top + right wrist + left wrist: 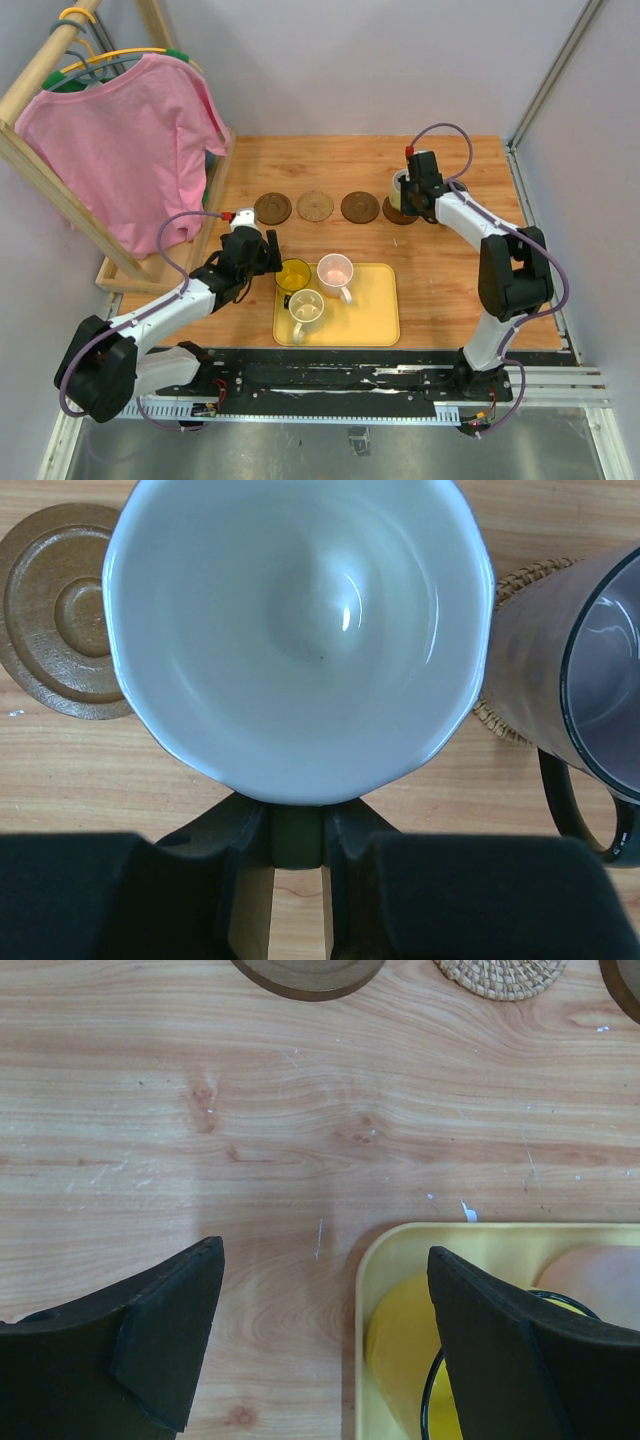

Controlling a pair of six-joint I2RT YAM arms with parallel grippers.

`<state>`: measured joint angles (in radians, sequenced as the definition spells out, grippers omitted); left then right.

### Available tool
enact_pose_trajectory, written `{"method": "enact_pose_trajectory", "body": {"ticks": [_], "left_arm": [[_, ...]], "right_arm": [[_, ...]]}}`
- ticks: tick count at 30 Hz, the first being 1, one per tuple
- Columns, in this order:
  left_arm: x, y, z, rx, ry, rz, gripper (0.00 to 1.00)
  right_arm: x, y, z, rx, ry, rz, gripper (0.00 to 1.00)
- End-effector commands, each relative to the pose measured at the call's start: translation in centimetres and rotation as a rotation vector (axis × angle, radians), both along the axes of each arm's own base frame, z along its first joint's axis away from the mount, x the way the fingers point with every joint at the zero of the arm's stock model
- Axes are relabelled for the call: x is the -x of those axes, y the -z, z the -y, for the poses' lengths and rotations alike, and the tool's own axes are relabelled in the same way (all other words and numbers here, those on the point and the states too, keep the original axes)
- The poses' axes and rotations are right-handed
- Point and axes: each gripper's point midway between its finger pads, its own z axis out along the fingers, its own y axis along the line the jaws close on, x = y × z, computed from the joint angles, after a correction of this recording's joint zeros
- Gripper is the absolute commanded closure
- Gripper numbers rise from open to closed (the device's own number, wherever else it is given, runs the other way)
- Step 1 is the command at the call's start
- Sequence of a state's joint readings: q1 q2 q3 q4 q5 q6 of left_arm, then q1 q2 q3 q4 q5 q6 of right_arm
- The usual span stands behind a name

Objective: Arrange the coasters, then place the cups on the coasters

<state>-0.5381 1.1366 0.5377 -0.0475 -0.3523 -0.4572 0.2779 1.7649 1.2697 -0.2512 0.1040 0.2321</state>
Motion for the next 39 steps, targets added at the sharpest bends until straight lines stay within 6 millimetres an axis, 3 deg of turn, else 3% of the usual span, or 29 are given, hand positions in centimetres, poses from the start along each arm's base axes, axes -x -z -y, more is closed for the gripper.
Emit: {"method": "enact_pose_trajectory", "body": {"ticks": [1,16,39], "left_arm": [[-1.0,-1.5,0.5,0.034,-0.003,0.038,0.14],[-0.9,-1.3,0.4,0.030,-0.003,0.034,0.14],[-0.9,-1.5,0.7,0.050,0.006,0.036,0.14]], "right_arm": [[-2.6,-2.7,0.3,-0.027,0.011,0.096,0.99],[-2.2,-1.6,0.4,-0.039,0.015,0.046,0.99],[-0.4,-2.2,0.9,-0.039,0.029,0.019,0.99]]}}
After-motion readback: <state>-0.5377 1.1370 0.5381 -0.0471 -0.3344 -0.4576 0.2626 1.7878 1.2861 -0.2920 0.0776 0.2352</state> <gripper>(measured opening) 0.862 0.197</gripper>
